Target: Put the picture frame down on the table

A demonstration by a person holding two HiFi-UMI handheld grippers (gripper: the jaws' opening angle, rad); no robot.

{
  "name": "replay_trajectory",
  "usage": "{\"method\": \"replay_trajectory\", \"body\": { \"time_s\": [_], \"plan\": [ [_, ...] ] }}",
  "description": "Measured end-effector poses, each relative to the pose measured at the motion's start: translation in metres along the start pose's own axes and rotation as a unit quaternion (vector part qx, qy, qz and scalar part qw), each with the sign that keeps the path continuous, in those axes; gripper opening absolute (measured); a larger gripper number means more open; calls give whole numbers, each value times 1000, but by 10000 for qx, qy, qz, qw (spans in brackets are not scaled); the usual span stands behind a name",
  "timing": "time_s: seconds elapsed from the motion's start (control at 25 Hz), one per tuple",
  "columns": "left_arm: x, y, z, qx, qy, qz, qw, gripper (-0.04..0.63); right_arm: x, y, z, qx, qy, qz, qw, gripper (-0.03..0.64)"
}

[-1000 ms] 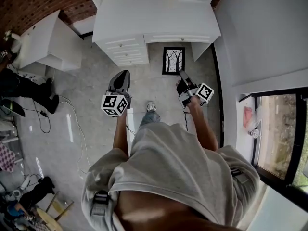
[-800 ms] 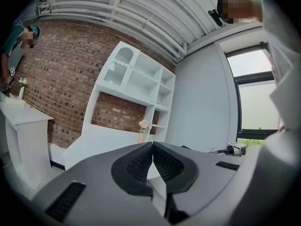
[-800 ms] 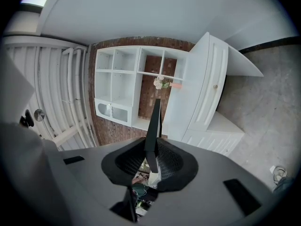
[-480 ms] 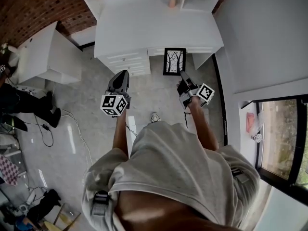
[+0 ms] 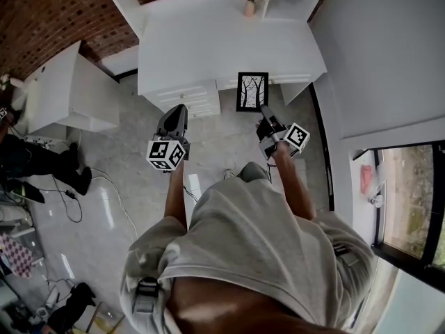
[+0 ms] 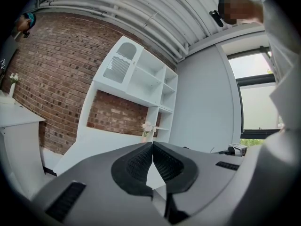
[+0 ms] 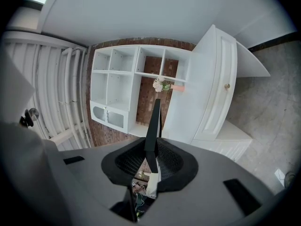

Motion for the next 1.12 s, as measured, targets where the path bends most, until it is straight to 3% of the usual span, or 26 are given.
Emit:
{"method": "replay_trajectory", "body": {
  "time_s": [0.56, 1.12],
  "plan": [
    [-8, 8, -8, 15, 95, 57, 9999, 17, -6, -15, -12, -102, 27, -109, 9999, 87],
    [-6, 46, -82, 226, 117, 13, 9997, 17, 30, -38, -102, 18, 203, -226, 9995, 87]
  ]
}}
Point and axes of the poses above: the fingertips, and each gripper's own axes: z backward along the fingers, y to its left, x out of its top, the point moved 10 cm from there along z, backward along the fingers, and after that the axes turned 7 degrees about -y, right-handed, at the moved point
